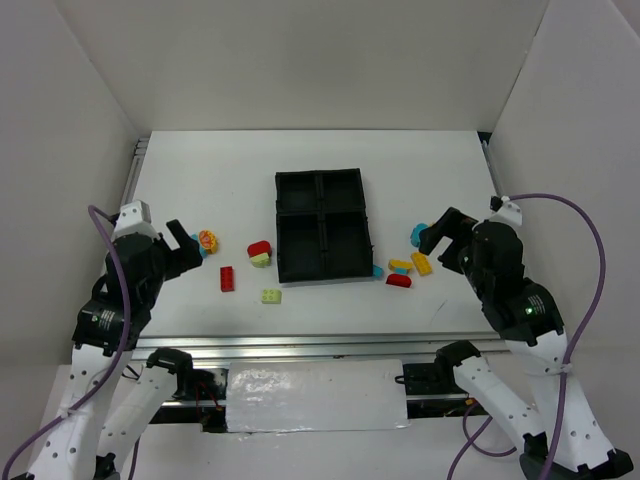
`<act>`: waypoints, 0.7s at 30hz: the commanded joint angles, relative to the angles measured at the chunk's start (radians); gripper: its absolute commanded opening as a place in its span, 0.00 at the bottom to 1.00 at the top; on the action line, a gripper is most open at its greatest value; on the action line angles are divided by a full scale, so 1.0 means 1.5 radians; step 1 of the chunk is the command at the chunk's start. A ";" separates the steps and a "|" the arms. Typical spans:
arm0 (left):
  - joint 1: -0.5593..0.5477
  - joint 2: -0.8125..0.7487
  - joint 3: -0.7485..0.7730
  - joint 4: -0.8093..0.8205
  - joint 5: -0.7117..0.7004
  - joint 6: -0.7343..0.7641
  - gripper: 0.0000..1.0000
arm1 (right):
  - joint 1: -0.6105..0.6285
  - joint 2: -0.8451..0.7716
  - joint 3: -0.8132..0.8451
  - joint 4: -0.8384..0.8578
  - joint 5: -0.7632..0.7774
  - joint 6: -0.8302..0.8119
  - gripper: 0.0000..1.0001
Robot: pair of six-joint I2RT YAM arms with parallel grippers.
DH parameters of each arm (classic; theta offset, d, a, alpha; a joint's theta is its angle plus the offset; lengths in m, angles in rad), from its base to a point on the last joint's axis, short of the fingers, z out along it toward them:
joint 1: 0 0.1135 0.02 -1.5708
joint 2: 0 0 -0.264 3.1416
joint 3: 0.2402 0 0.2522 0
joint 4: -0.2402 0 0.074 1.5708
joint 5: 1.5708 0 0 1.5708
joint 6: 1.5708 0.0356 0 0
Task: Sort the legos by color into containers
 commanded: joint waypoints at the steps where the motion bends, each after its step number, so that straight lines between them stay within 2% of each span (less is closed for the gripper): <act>1: -0.002 -0.006 -0.005 0.030 0.017 0.020 1.00 | 0.008 -0.013 0.000 0.008 0.011 -0.004 1.00; 7: -0.003 -0.003 -0.006 0.033 0.028 0.023 1.00 | 0.007 -0.001 -0.015 0.022 0.009 -0.006 1.00; 10: -0.003 -0.004 -0.006 0.035 0.032 0.024 0.99 | 0.007 0.037 -0.023 0.030 0.018 0.011 1.00; 13: -0.003 -0.008 -0.008 0.034 0.033 0.024 0.99 | 0.005 0.113 -0.039 0.050 0.022 0.030 1.00; 16: -0.004 -0.014 -0.009 0.035 0.035 0.024 0.99 | -0.003 0.199 -0.056 0.059 0.081 0.073 1.00; 18: -0.006 -0.017 -0.011 0.038 0.037 0.025 0.99 | -0.044 0.249 -0.069 0.094 0.064 0.070 1.00; 21: -0.012 -0.018 -0.010 0.038 0.042 0.027 1.00 | -0.130 0.320 -0.075 0.131 -0.035 0.040 0.97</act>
